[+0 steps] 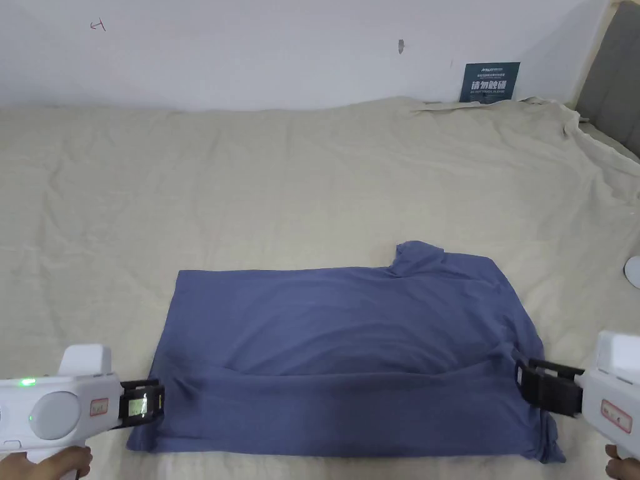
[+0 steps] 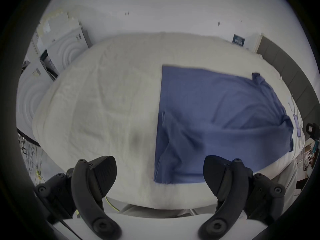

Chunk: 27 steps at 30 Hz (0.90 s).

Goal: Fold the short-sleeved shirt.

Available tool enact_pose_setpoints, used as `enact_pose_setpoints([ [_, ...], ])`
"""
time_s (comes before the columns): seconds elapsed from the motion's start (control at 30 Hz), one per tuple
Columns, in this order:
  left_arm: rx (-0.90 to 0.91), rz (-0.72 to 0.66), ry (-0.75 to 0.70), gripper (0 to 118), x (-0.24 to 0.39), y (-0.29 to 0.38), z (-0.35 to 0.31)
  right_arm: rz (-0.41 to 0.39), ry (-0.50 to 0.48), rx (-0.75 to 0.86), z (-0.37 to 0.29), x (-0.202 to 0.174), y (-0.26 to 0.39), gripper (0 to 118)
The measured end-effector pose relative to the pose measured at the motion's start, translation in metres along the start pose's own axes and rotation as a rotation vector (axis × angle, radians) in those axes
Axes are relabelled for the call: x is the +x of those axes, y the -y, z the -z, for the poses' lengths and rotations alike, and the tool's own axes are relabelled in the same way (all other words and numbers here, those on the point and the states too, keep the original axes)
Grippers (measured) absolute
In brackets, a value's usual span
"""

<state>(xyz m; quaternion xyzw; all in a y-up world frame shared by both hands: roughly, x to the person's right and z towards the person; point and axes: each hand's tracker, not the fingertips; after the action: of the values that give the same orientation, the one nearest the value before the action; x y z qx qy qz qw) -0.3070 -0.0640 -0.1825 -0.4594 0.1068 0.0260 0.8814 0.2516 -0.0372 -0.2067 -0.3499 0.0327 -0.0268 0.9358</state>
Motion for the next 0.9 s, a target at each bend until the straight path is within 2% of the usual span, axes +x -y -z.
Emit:
enact_pose_setpoints([
  [0.23, 0.224, -0.025, 0.013, 109, 0.009, -0.039, -0.040, -0.004, -0.044, 0.185, -0.025, -0.021, -0.036, 105],
  [0.3, 0.281, -0.034, 0.016, 107, 0.013, -0.045, -0.041, 0.003, -0.043, 0.210, -0.025, -0.027, -0.041, 99],
  [0.33, 0.316, -0.039, 0.016, 104, 0.015, -0.046, -0.041, 0.005, -0.039, 0.213, -0.025, -0.029, -0.043, 90],
  [0.4, 0.387, -0.040, 0.029, 80, 0.020, -0.048, -0.041, 0.006, -0.041, 0.245, -0.024, -0.034, -0.046, 50],
  [0.43, 0.402, -0.043, 0.051, 56, 0.022, -0.049, -0.040, 0.002, -0.037, 0.247, -0.023, -0.037, -0.048, 31],
  [0.47, 0.396, -0.048, 0.046, 20, 0.024, -0.051, -0.038, -0.009, -0.031, 0.252, -0.022, -0.041, -0.051, 7],
  [0.5, 0.398, -0.051, 0.063, 3, 0.026, -0.055, -0.032, -0.016, -0.030, 0.262, -0.020, -0.044, -0.052, 0],
  [0.6, 0.365, -0.058, 0.131, 0, 0.028, -0.065, -0.018, -0.022, -0.042, 0.274, -0.013, -0.050, -0.060, 0],
  [0.73, 0.327, -0.067, 0.134, 0, 0.030, -0.089, 0.008, -0.047, -0.030, 0.272, 0.003, -0.058, -0.071, 0],
  [0.9, 0.230, -0.042, 0.157, 0, 0.032, -0.138, 0.065, -0.036, -0.039, 0.255, 0.029, -0.059, -0.086, 0],
])
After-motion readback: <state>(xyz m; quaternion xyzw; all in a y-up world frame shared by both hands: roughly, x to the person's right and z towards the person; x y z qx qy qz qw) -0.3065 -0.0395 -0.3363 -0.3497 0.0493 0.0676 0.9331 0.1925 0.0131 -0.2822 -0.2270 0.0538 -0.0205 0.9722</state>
